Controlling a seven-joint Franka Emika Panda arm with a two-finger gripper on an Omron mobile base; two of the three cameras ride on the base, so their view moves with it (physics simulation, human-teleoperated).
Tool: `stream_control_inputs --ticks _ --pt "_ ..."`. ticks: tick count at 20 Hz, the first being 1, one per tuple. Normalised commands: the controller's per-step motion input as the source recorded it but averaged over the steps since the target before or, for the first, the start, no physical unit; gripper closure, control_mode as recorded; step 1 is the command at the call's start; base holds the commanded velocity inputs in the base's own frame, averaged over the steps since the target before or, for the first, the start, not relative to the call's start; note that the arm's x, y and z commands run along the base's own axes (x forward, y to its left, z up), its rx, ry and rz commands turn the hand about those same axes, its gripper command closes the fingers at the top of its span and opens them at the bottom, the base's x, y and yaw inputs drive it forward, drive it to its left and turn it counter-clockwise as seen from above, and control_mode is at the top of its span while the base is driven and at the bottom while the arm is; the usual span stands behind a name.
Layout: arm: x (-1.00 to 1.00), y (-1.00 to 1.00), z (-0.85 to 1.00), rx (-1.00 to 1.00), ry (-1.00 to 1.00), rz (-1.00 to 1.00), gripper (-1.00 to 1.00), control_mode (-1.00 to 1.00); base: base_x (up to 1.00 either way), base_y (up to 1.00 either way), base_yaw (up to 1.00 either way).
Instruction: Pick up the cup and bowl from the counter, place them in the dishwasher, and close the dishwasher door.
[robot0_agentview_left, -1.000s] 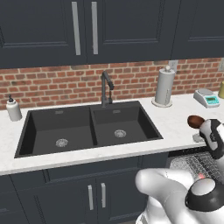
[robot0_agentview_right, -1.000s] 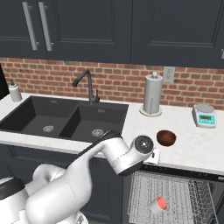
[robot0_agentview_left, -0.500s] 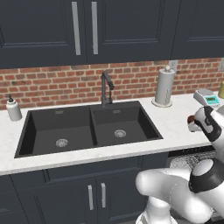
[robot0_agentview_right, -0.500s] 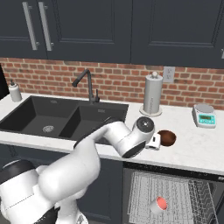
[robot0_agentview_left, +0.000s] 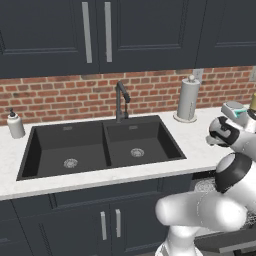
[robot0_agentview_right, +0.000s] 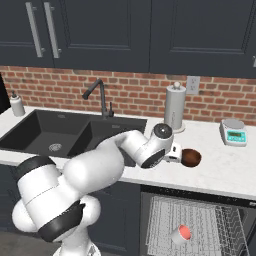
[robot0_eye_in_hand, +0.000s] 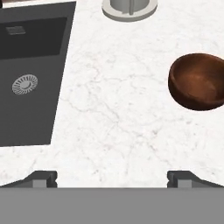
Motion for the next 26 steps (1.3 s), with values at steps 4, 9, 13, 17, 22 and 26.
stream_control_inputs --ticks 4,9,13,17,22,26 --pt "0.4 -0.17 -0.1 -0.01 0.0 0.0 -1.0 -1.0 0.0 0.0 0.0" --pt "0.42 -0.2 -0.15 -0.02 0.02 0.0 -1.0 -1.0 0.0 0.0 0.0" --pt "0.43 -0.26 -0.1 0.0 0.04 0.0 -1.0 -1.0 0.0 0.0 0.0" --pt "0.37 -0.31 -0.05 0.0 0.06 0.0 -1.0 -1.0 0.0 0.0 0.0" --pt "0.02 -0.29 0.0 0.0 0.06 -0.01 -1.0 -1.0 0.0 0.0 0.0" --pt "0.0 -0.07 0.0 0.0 0.05 -0.06 -1.0 -1.0 0.0 0.0 0.0"
